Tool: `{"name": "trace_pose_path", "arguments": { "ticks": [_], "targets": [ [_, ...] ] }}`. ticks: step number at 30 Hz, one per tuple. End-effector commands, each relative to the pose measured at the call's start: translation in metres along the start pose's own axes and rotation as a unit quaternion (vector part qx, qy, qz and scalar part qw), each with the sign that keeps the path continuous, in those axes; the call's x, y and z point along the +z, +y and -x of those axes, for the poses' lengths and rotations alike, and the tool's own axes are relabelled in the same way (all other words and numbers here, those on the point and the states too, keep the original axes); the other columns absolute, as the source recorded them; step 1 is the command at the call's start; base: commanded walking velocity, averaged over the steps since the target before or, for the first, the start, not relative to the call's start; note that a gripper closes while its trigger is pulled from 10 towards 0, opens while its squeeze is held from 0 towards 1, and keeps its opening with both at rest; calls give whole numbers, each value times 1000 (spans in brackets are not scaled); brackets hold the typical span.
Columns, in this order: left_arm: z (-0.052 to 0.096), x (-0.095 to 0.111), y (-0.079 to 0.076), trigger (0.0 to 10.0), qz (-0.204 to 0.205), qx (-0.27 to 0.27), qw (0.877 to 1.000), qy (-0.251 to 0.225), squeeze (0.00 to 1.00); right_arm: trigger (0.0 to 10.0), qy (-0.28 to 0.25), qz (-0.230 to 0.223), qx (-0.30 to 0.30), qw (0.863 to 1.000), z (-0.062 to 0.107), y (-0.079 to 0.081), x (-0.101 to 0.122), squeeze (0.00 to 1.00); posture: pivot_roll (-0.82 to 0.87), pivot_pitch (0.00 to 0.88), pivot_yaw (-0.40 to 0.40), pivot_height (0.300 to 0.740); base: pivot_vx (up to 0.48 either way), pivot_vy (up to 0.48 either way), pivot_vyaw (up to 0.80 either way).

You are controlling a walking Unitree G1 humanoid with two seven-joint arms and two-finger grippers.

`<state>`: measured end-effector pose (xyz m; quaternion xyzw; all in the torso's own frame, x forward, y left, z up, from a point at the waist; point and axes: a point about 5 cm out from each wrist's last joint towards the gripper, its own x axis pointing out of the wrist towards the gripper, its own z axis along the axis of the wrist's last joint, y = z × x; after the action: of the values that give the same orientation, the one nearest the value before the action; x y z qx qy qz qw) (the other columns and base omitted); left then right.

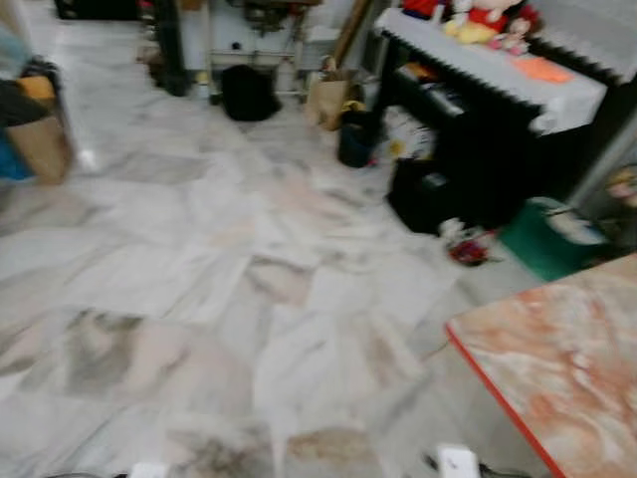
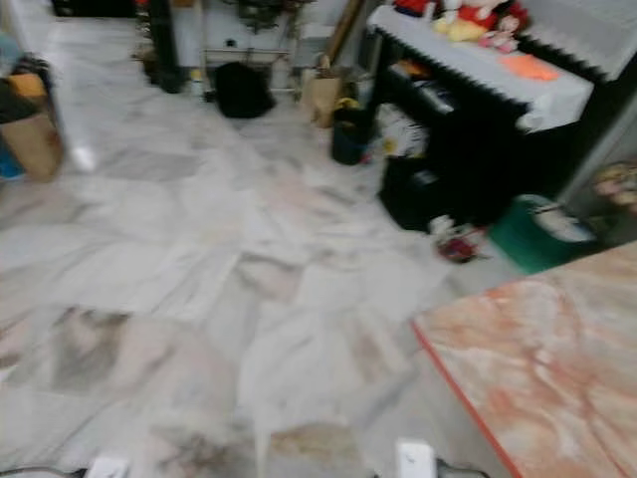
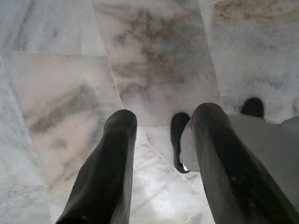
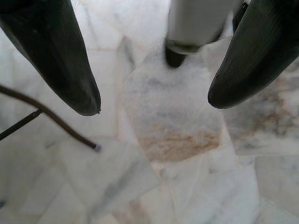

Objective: Hang hanger

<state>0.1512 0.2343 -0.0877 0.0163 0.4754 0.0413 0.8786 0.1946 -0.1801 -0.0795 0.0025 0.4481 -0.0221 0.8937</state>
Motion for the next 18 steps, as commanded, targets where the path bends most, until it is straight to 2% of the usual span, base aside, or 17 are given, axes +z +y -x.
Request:
{"name": "trace_pose_path", "arguments": {
  "ticks": [1,6,12,16,18],
  "targets": [
    [-7,44,-5,10000,51,38,996,-68,0,10000,2,-130,12,991,-2,-6,12,0,134,60,-90,740,0,0,-756],
    [-7,42,-6,10000,57,31,996,-69,0,10000,6,-142,9,990,-2,-6,10,0,129,61,-91,740,0,0,-756],
    [-7,42,-3,10000,61,32,995,-65,0,10000,-1,-147,12,989,-4,4,18,0,123,59,-85,740,0,0,-756],
    [-6,44,0,10000,61,32,995,-70,0,10000,-2,-147,19,989,-5,21,25,0,122,51,-79,740,0,0,-756],
    [-6,44,0,10000,56,32,995,-71,0,10000,-2,-146,21,989,-6,25,26,0,124,50,-78,740,0,0,-756]
  ]
}}
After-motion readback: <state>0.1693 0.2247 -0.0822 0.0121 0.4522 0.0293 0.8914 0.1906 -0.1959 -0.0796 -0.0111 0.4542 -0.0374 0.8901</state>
